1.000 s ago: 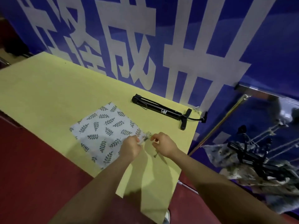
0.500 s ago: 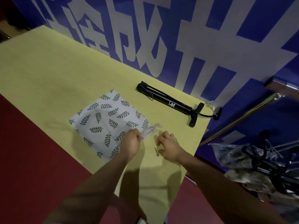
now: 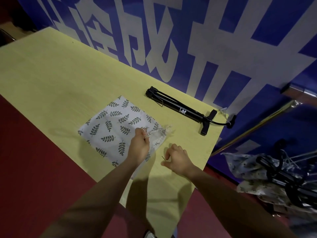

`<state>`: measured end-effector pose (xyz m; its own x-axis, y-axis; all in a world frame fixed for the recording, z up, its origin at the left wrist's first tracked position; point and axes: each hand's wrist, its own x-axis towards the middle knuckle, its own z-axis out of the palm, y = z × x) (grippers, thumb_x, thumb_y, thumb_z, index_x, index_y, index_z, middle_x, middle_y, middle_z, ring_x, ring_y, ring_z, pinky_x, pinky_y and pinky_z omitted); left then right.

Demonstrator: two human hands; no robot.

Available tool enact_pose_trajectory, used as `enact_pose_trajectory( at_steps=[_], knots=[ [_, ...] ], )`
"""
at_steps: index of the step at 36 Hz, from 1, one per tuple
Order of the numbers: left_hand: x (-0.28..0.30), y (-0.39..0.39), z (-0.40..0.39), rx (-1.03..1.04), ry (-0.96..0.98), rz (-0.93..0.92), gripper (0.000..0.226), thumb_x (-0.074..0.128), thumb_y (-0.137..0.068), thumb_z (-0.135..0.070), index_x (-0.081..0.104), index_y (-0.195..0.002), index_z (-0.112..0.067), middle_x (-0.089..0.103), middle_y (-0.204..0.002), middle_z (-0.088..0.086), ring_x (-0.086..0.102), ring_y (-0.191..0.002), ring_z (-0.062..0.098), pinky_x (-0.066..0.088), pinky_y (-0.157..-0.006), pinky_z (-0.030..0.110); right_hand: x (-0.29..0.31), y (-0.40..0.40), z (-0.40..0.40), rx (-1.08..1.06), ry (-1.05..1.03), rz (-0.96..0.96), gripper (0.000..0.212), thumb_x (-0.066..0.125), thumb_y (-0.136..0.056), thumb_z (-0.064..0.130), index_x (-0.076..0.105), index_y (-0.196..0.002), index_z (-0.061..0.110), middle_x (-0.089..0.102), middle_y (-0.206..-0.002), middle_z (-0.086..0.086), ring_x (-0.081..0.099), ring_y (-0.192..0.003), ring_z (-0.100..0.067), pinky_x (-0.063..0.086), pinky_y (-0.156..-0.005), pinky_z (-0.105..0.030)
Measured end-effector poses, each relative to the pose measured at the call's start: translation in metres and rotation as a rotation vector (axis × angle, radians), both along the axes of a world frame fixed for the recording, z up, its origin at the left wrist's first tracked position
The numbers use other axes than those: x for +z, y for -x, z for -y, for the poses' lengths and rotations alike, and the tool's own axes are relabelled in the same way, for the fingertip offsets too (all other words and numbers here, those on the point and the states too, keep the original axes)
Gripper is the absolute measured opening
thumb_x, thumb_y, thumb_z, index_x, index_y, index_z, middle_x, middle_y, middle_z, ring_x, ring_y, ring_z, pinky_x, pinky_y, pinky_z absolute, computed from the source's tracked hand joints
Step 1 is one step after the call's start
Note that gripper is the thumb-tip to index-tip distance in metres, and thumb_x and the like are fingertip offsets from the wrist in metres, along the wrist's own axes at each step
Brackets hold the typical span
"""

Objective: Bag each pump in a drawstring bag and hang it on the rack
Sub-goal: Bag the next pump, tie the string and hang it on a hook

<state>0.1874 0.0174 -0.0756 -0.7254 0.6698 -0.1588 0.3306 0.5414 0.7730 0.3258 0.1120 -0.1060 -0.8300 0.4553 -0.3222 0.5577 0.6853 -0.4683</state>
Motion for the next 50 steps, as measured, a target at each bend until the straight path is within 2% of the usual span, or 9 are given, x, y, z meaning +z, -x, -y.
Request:
enact_pose_trajectory(
  at_steps=[6,10,14,21,29,32,35,44,50],
  knots=[
    [0.003,-0.001,0.007,-0.108,0.032,-0.13,0.023,0.034,-0.089,0.006,0.043,-0.09,-0.016,0.045,-0.086,0.002,0.048,-0.072,0.021,0.042,-0.064,0.033,0.007,-0.001,0.004,0.024,-0.025,0.046,0.016,0.054,-0.092,0.024,0.064,-0.093,0.011,0.05,-0.112,-0.008,0.045,-0.108,-0.026,0.033,-0.091,-0.034],
    [0.013,0.005,0.003,-0.143,0.063,-0.224,0.034,0.036,-0.09,0.008,0.059,-0.11,-0.008,0.049,-0.108,0.011,0.058,-0.088,0.026,0.049,-0.083,0.038,0.019,0.002,0.003,-0.113,0.07,-0.046,0.012,0.054,-0.092,0.023,0.056,-0.08,0.021,0.052,-0.104,-0.004,0.047,-0.102,-0.023,0.036,-0.089,-0.033],
    [0.033,0.009,-0.006,-0.152,0.016,-0.296,0.041,0.037,-0.089,0.01,0.06,-0.117,-0.007,0.045,-0.098,0.005,0.05,-0.075,0.019,0.041,-0.067,0.027,0.028,0.017,-0.007,-0.356,0.203,-0.193,0.017,0.06,-0.08,0.033,0.062,-0.063,0.033,0.063,-0.096,-0.002,0.056,-0.099,-0.025,0.047,-0.089,-0.036],
    [0.076,0.016,-0.024,-0.107,-0.191,-0.318,0.038,0.035,-0.087,0.012,0.061,-0.112,-0.002,0.045,-0.103,0.009,0.049,-0.087,0.018,0.039,-0.076,0.02,0.069,0.049,-0.023,-0.459,0.172,-0.351,0.01,0.063,-0.089,0.027,0.072,-0.091,0.021,0.042,-0.118,-0.003,0.032,-0.115,-0.021,0.017,-0.088,-0.025],
    [0.117,0.028,-0.033,-0.009,-0.183,-0.34,0.037,0.037,-0.091,0.01,0.064,-0.111,-0.005,0.047,-0.106,0.007,0.052,-0.101,0.025,0.039,-0.087,0.02,0.084,0.069,-0.026,-0.342,0.186,-0.377,0.012,0.065,-0.087,0.023,0.069,-0.098,0.022,0.045,-0.124,-0.001,0.046,-0.114,-0.018,0.026,-0.092,-0.03],
    [0.127,0.041,-0.033,-0.032,-0.134,-0.394,0.037,0.04,-0.092,0.005,0.059,-0.121,-0.008,0.049,-0.123,0.017,0.051,-0.107,0.031,0.039,-0.084,0.024,0.092,0.074,-0.029,-0.299,0.244,-0.425,0.033,0.059,-0.084,0.002,0.064,-0.114,0.017,0.049,-0.117,-0.003,0.053,-0.099,-0.013,0.04,-0.1,-0.03],
    [0.129,0.053,-0.034,-0.045,-0.087,-0.368,0.038,0.043,-0.092,0.002,0.052,-0.128,-0.006,0.045,-0.128,0.019,0.049,-0.109,0.03,0.033,-0.081,0.02,0.095,0.078,-0.038,-0.283,0.215,-0.476,0.047,0.047,-0.082,-0.012,0.06,-0.121,0.01,0.052,-0.12,-0.009,0.054,-0.108,-0.019,0.044,-0.096,-0.026],
    [0.112,0.09,-0.053,-0.12,0.046,-0.281,0.052,0.047,-0.09,-0.001,0.038,-0.141,-0.006,0.039,-0.12,0.009,0.054,-0.083,0.024,0.049,-0.075,0.035,0.105,0.112,-0.065,-0.503,0.292,-0.698,0.007,0.053,-0.094,0.014,0.058,-0.088,0.013,0.058,-0.097,-0.007,0.055,-0.085,-0.016,0.044,-0.075,-0.014],
    [0.1,0.122,-0.081,-0.196,0.069,-0.26,0.049,0.047,-0.092,-0.005,0.039,-0.14,-0.008,0.04,-0.123,0.009,0.053,-0.078,0.02,0.049,-0.071,0.032,0.081,0.124,-0.099,-0.613,0.097,-0.33,0.025,0.05,-0.095,0.02,0.052,-0.118,0.01,0.059,-0.118,-0.011,0.056,-0.106,-0.029,0.045,-0.091,-0.038]
  ],
)
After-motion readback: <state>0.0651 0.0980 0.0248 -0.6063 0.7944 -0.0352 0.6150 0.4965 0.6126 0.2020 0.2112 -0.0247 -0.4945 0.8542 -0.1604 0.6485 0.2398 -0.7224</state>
